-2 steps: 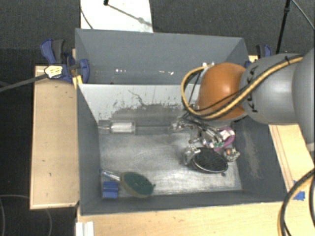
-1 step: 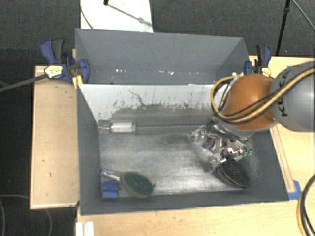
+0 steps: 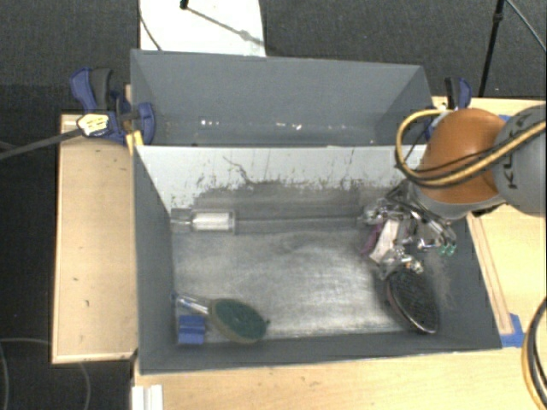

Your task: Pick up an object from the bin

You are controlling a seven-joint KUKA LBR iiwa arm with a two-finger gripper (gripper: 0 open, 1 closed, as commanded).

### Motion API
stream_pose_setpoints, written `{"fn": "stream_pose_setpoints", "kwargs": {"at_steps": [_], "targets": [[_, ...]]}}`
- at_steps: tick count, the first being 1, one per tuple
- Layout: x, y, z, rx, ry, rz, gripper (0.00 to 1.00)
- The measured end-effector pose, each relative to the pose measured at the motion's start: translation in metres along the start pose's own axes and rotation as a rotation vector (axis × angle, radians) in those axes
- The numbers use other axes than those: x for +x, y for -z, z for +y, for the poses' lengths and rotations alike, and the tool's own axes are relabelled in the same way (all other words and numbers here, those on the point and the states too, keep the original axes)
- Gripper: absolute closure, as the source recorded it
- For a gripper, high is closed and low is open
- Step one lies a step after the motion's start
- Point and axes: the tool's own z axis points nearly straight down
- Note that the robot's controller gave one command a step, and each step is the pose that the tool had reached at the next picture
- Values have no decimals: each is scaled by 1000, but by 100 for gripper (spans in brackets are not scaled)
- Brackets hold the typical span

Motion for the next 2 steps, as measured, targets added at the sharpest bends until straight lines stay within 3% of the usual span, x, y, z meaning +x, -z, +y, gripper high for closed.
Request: {"fn": "stream_pose_setpoints", "kwargs": {"at_steps": [1,2], "targets": [[7,-1,-14,-27,503,0,0],[6,0,-18,-19,501,0,100]]}}
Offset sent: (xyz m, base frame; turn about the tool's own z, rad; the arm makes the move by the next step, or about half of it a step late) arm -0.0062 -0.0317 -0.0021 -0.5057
